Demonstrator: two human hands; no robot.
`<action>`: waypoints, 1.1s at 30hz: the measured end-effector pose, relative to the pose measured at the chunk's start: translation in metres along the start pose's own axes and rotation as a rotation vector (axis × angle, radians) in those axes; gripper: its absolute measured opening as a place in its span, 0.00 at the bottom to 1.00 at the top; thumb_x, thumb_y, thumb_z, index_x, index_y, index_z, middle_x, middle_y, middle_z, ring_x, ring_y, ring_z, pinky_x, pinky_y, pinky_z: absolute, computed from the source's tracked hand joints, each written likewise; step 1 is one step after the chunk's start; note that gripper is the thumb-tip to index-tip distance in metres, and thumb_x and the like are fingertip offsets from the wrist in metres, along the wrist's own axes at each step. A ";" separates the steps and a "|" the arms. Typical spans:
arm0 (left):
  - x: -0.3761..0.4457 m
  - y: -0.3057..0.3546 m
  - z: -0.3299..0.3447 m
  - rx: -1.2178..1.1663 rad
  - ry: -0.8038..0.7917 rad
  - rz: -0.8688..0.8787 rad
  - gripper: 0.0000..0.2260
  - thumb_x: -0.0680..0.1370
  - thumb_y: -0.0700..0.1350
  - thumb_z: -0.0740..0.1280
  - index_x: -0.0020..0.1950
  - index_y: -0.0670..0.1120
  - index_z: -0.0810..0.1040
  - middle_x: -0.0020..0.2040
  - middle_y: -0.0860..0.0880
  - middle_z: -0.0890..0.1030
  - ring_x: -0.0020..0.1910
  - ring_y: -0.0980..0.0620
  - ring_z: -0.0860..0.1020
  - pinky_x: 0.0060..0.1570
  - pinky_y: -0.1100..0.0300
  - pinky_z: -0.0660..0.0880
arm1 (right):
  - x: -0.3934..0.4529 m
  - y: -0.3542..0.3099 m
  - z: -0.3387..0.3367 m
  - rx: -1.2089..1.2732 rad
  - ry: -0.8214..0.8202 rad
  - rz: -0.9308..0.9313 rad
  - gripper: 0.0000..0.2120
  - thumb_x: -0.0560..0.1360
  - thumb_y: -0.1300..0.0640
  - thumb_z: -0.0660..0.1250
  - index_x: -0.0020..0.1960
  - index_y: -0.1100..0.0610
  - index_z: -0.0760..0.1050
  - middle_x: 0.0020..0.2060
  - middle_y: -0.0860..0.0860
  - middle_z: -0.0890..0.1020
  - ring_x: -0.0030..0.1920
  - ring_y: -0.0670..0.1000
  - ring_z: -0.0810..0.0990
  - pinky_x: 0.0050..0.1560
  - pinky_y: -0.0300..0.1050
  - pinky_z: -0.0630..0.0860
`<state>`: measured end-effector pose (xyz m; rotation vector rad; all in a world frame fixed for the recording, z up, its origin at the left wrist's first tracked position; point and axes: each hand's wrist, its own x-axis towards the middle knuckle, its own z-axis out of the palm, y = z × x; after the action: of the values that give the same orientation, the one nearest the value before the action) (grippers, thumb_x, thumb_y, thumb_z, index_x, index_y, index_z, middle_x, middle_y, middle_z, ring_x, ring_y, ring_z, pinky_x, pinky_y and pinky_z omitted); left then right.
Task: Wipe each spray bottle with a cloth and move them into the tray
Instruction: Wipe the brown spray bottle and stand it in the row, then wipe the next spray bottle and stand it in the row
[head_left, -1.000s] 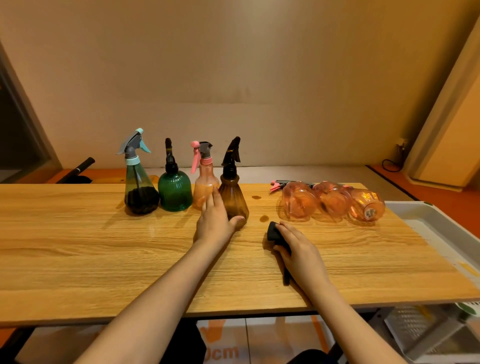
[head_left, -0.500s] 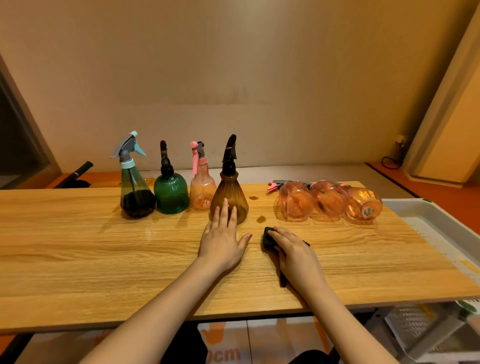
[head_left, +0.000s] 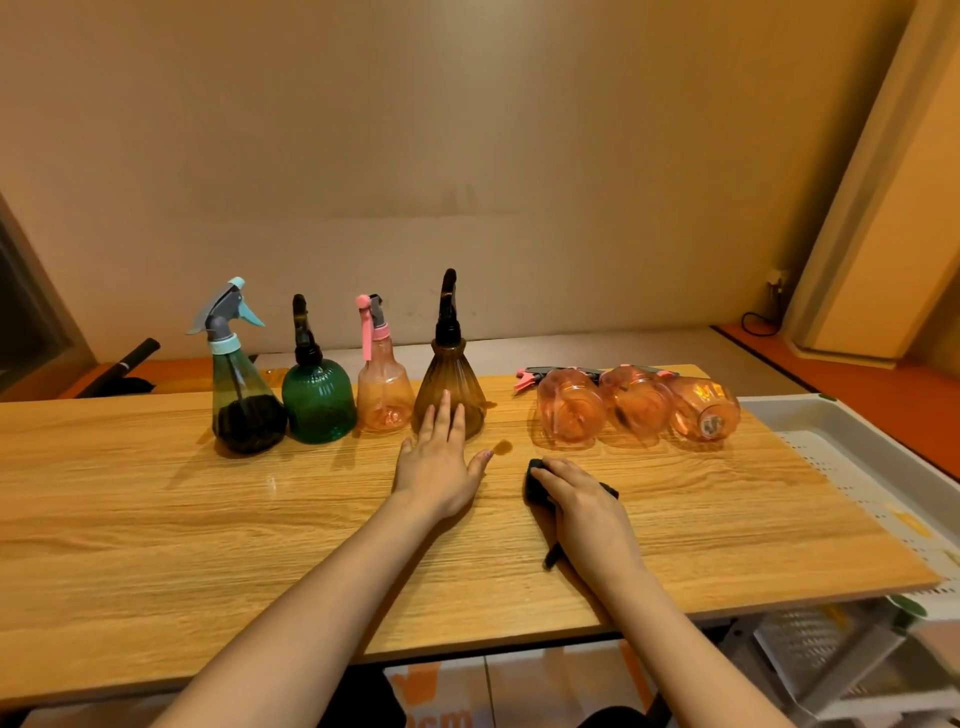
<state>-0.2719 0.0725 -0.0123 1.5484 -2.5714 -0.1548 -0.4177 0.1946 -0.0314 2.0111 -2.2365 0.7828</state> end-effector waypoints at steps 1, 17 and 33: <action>0.003 0.000 -0.001 0.003 -0.004 0.003 0.33 0.81 0.61 0.48 0.79 0.47 0.40 0.77 0.48 0.32 0.78 0.48 0.40 0.75 0.47 0.52 | -0.001 0.005 -0.003 -0.008 -0.007 -0.005 0.21 0.78 0.65 0.58 0.70 0.54 0.67 0.71 0.52 0.66 0.72 0.51 0.61 0.69 0.44 0.60; 0.037 0.072 -0.003 -0.382 0.113 0.001 0.33 0.79 0.63 0.55 0.79 0.49 0.49 0.79 0.45 0.50 0.78 0.45 0.50 0.73 0.47 0.56 | -0.004 0.035 -0.020 -0.028 -0.009 0.067 0.22 0.79 0.47 0.58 0.71 0.51 0.66 0.70 0.47 0.67 0.70 0.46 0.63 0.65 0.40 0.64; 0.087 0.124 -0.003 -1.007 -0.036 -0.386 0.41 0.73 0.66 0.65 0.77 0.45 0.57 0.73 0.42 0.67 0.70 0.40 0.67 0.66 0.47 0.69 | 0.000 0.051 -0.015 0.123 0.180 0.299 0.18 0.77 0.54 0.64 0.66 0.53 0.72 0.67 0.50 0.72 0.69 0.48 0.66 0.66 0.42 0.63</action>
<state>-0.4200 0.0532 0.0158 1.5125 -1.6472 -1.2720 -0.4704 0.2017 -0.0361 1.5907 -2.4643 1.1024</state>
